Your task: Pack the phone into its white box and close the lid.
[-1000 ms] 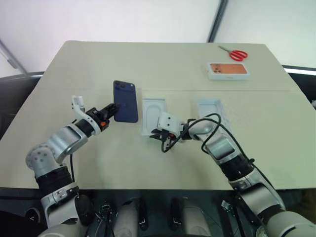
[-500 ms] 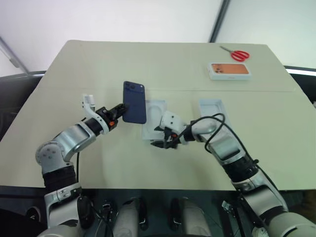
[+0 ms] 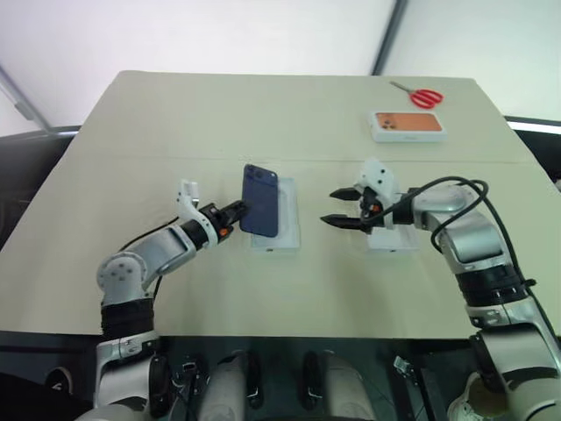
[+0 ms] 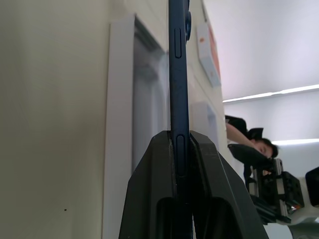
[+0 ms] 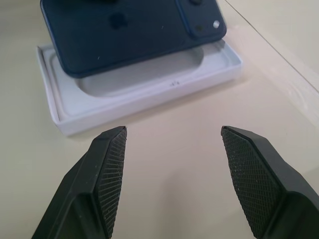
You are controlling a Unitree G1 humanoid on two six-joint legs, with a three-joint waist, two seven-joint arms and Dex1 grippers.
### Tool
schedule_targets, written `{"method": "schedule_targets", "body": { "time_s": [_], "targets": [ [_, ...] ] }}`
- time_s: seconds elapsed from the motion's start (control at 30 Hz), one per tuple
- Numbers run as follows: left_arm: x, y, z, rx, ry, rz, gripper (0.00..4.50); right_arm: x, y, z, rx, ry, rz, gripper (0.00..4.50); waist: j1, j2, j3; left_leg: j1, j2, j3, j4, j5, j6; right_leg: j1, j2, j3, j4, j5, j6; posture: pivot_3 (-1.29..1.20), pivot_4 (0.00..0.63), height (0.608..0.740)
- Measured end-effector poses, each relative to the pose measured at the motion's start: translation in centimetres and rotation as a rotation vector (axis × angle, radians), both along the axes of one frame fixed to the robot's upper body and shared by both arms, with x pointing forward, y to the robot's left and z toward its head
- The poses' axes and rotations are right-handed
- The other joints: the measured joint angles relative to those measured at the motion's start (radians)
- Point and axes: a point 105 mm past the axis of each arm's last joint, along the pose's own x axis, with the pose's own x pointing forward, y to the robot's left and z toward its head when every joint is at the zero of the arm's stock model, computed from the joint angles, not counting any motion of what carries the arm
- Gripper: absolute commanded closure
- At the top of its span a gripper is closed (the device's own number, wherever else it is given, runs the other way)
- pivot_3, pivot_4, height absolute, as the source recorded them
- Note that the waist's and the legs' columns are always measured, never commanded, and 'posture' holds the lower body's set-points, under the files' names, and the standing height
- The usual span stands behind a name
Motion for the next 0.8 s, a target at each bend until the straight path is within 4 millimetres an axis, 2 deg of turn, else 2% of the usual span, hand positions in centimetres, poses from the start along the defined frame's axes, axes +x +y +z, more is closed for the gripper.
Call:
{"method": "schedule_targets", "body": {
  "time_s": [0.27,0.33,0.37,0.5,0.53,0.8],
  "targets": [
    [0.1,-0.7,-0.4,-0.004,-0.002,-0.021,4.5,0.5,0.1,0.0,-0.002,-0.046,-0.02,1.35,0.004,0.0,0.0,0.0,0.0,0.0,0.001,0.0,0.0,0.0,-0.001,0.0,0.0,0.0,0.0,0.0,0.15,0.738],
    [0.1,-0.7,-0.4,-0.004,-0.004,-0.025,3.53,0.5,0.2,-0.1,-0.004,-0.047,-0.018,1.31,0.005,0.0,0.0,0.0,0.0,0.0,0.001,0.0,0.0,0.0,-0.001,0.0,0.0,0.0,0.0,0.0,0.15,0.738],
    [0.0,-0.8,-0.4,-0.001,-0.004,-0.028,3.24,0.5,0.2,-0.1,-0.006,-0.048,-0.021,1.31,0.004,0.0,0.0,0.0,0.0,0.0,0.001,0.0,0.0,0.0,-0.001,0.0,0.0,0.0,0.0,0.0,0.15,0.738],
    [0.0,-1.2,0.1,-0.013,-0.026,-0.051,1.14,0.5,0.3,-0.3,-0.023,-0.054,-0.018,1.31,0.004,0.0,0.0,0.0,0.0,0.0,0.001,0.0,0.0,0.001,-0.001,0.0,0.0,0.0,0.0,0.0,0.15,0.738],
    [-0.1,-1.2,0.3,-0.012,-0.033,-0.062,0.76,0.6,0.4,-0.4,-0.021,-0.052,-0.018,1.31,0.004,0.0,0.0,0.001,0.0,0.0,0.001,0.0,0.0,0.001,-0.001,0.0,0.0,0.0,0.0,0.0,0.15,0.738],
    [-0.5,-0.6,0.7,0.08,-0.069,-0.097,0.76,0.6,1.7,-0.6,-0.007,-0.048,0.008,1.31,0.001,0.0,0.0,0.001,0.0,0.0,0.001,0.0,0.0,0.001,-0.001,0.0,0.0,0.0,0.0,0.0,0.15,0.738]
  ]
}}
